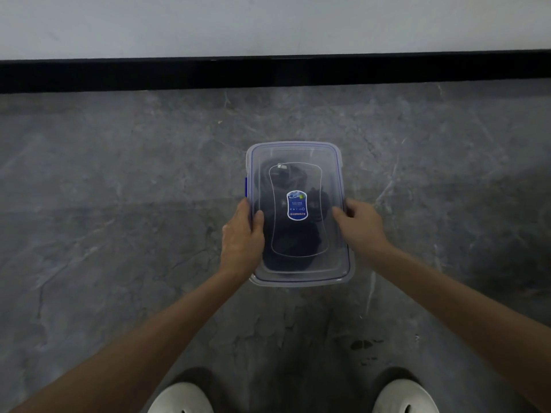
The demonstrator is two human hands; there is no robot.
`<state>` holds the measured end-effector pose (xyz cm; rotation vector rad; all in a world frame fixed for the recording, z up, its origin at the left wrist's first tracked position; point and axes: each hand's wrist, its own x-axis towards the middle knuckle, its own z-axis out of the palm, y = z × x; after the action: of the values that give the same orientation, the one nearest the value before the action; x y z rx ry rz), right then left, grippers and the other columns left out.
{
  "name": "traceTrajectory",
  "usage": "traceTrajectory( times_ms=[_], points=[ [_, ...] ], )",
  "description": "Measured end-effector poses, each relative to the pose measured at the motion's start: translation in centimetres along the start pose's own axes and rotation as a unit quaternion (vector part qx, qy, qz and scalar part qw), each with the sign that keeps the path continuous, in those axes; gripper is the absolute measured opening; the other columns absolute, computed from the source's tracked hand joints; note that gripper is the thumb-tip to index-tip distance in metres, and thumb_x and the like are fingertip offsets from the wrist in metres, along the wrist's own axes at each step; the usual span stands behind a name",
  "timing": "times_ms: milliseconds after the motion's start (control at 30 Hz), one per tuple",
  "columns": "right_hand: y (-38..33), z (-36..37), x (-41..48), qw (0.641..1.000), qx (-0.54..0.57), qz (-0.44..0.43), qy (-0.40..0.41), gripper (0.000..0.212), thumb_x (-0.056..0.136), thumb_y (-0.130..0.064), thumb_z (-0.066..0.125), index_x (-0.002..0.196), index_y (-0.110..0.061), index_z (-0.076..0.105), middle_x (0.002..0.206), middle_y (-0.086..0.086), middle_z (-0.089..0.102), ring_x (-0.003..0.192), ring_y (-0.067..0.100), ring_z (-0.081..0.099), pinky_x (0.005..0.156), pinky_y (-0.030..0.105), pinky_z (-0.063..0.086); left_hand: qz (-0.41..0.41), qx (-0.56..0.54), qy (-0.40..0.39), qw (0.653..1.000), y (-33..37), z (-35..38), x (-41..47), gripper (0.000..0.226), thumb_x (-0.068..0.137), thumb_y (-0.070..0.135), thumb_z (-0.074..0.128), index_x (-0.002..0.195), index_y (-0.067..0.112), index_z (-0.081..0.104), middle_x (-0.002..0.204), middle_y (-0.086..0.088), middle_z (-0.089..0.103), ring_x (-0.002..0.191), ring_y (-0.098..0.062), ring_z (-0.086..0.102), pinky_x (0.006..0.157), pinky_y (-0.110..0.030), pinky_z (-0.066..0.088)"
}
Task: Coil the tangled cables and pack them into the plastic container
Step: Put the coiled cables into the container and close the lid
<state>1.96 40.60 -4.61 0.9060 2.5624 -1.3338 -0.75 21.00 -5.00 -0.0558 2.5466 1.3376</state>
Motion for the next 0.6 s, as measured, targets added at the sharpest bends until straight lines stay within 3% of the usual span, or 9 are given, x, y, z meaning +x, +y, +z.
traceTrajectory(
  times_ms=[67, 133, 200, 300, 433, 500, 567, 600],
  points=[
    [0.1, 0.1, 0.1, 1.0, 0.015, -0.001, 0.017, 0.014, 0.094, -0.014, 0.057, 0.081, -0.013, 0.059, 0.058, -0.007, 0.047, 0.055, 0.004, 0.043, 0.047, 0.012, 0.035, -0.008, -0.007, 0.007, 1.0, 0.3, 0.2, 0.0, 0.015, 0.101, 0.016, 0.045, 0.102, 0.004, 0.053, 0.082, -0.008, 0.061, 0.077, -0.026, 0.06, 0.069, -0.041, 0.048],
    [0.1, 0.1, 0.0, 0.999, 0.037, -0.004, 0.016, 0.011, 0.094, -0.013, 0.057, 0.086, -0.012, 0.063, 0.063, -0.005, 0.053, 0.058, 0.004, 0.047, 0.054, 0.016, 0.039, -0.009, 0.013, 0.017, 1.0, 0.3, 0.5, 0.2, 0.014, 0.101, 0.016, 0.044, 0.097, 0.005, 0.051, 0.076, -0.003, 0.058, 0.069, -0.022, 0.056, 0.064, -0.034, 0.044],
    [0.1, 0.0, 0.0, 0.999, 0.027, -0.017, 0.028, 0.023, 0.094, -0.012, 0.058, 0.071, -0.013, 0.058, 0.058, -0.005, 0.05, 0.055, 0.004, 0.044, 0.051, 0.013, 0.037, -0.012, 0.034, 0.023, 0.999, 0.3, 0.5, 0.4, 0.014, 0.102, 0.017, 0.043, 0.093, 0.007, 0.048, 0.075, -0.003, 0.057, 0.064, -0.018, 0.053, 0.06, -0.028, 0.042],
    [0.2, 0.1, 0.0, 0.999, 0.001, -0.03, 0.037, 0.036, 0.095, -0.016, 0.056, 0.06, -0.014, 0.049, 0.053, -0.003, 0.045, 0.052, 0.008, 0.039, 0.044, 0.009, 0.034, -0.02, 0.06, 0.019, 0.998, 0.5, 0.5, 0.7, 0.016, 0.102, 0.018, 0.04, 0.094, 0.006, 0.048, 0.084, -0.012, 0.061, 0.077, -0.031, 0.058, 0.071, -0.043, 0.047],
    [0.4, 0.6, -0.2, 0.999, -0.018, -0.009, 0.031, 0.028, 0.099, -0.023, 0.051, 0.081, -0.003, 0.059, 0.068, 0.008, 0.058, 0.069, 0.023, 0.054, 0.057, 0.021, 0.036, -0.014, 0.077, 0.018, 0.997, 0.5, 0.7, 0.5, 0.017, 0.102, 0.021, 0.039, 0.1, 0.007, 0.048, 0.102, -0.016, 0.062, 0.093, -0.035, 0.058, 0.083, -0.049, 0.046],
    [0.5, 1.1, -0.3, 0.999, 0.033, 0.024, 0.028, 0.029, 0.099, -0.025, 0.05, 0.111, -0.003, 0.064, 0.095, 0.011, 0.068, 0.094, 0.025, 0.062, 0.078, 0.024, 0.044, -0.025, 0.07, 0.008, 0.997, 0.1, 0.6, 0.6, 0.016, 0.102, 0.024, 0.041, 0.101, 0.01, 0.048, 0.105, -0.013, 0.062, 0.096, -0.034, 0.058, 0.088, -0.049, 0.045],
    [0.4, 1.2, -0.5, 0.989, 0.124, 0.074, 0.002, 0.042, 0.099, -0.027, 0.05, 0.137, -0.009, 0.05, 0.123, 0.005, 0.063, 0.116, 0.022, 0.057, 0.1, 0.034, 0.045, -0.07, 0.014, -0.02, 0.997, -0.4, 0.5, 0.8, 0.02, 0.1, 0.027, 0.044, 0.114, 0.015, 0.052, 0.113, -0.006, 0.064, 0.104, -0.031, 0.059, 0.094, -0.046, 0.044],
    [0.5, 1.1, -0.4, 0.98, 0.172, 0.102, -0.017, 0.046, 0.099, -0.027, 0.052, 0.141, -0.011, 0.045, 0.13, 0.004, 0.059, 0.12, 0.022, 0.056, 0.104, 0.039, 0.044, -0.101, -0.038, -0.032, 0.994, -0.6, 0.5, 0.9, 0.027, 0.099, 0.029, 0.047, 0.124, 0.02, 0.05, 0.118, -0.002, 0.063, 0.109, -0.027, 0.059, 0.099, -0.045, 0.044]
  ],
)
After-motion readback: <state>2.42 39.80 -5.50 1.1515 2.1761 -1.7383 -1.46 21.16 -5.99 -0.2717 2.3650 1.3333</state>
